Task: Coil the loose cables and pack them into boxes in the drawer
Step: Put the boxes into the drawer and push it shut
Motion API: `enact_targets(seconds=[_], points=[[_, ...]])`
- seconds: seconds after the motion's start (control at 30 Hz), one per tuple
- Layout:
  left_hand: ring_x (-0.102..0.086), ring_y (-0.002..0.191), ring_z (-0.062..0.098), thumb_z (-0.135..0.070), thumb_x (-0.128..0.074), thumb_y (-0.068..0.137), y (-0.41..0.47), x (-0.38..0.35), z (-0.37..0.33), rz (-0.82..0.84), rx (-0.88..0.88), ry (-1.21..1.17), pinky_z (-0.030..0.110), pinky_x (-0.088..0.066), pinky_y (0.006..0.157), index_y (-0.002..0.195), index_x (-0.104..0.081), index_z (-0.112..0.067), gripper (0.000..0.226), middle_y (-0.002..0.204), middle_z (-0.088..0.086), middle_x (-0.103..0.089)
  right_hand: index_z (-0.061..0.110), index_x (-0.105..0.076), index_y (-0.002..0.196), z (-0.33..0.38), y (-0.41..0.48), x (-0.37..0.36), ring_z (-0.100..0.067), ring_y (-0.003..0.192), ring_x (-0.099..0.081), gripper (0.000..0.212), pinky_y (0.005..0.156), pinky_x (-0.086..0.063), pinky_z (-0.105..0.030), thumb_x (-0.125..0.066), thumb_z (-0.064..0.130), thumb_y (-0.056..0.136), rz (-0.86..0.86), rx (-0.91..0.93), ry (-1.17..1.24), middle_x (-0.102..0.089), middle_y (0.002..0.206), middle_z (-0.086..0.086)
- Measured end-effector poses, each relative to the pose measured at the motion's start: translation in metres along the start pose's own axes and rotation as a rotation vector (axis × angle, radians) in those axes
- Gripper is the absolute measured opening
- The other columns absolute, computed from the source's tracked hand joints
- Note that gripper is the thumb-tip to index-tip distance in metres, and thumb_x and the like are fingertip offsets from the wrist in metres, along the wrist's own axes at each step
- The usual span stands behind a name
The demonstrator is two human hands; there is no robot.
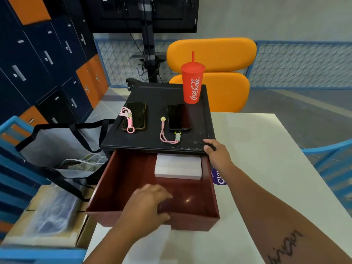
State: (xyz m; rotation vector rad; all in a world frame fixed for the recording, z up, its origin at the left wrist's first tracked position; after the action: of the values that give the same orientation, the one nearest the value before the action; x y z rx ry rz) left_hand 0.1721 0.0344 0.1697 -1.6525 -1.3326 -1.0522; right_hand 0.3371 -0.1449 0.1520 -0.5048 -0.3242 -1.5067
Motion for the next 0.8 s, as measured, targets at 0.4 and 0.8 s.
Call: enact_targets(seconds=[0.4,0.8], points=[[-0.009,0.142,0.019,-0.053,-0.064,0.078,0.06,0.027,0.039,-0.189,0.215,0.199,0.043,-0.011,0.114,0.145,-0.023,-0.032,0.082,0.153,-0.005,-0.019,0.028,-0.043,0.137,0.014,-0.011,-0.001,-0.028,0.137,-0.028,0.041,0.108,-0.032,-0.038,-0.034,0.039,0.099,-0.061,0.15,-0.528,-0.019,0.153,-0.006],[-0.001,0.144,0.026,-0.052,-0.075,0.063,0.073,0.039,0.121,-0.028,0.228,0.397,0.056,-0.002,0.113,0.147,0.0,-0.04,0.113,0.157,-0.003,-0.004,0.021,0.002,0.149,0.023,-0.05,-0.043,-0.028,0.144,0.001,0.1,0.115,0.006,-0.045,-0.05,0.069,0.078,0.199,0.466,-1.047,-0.002,0.157,-0.004]])
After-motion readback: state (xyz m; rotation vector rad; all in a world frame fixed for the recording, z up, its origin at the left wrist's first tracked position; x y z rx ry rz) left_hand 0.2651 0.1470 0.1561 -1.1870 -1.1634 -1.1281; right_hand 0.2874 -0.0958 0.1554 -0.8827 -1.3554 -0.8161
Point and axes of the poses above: each hand's wrist, its own y-axis towards the middle knuckle, its own x-axis out of the back of the hand, z = x × y, the point moved 8 cm from there along y, towards the middle knuckle
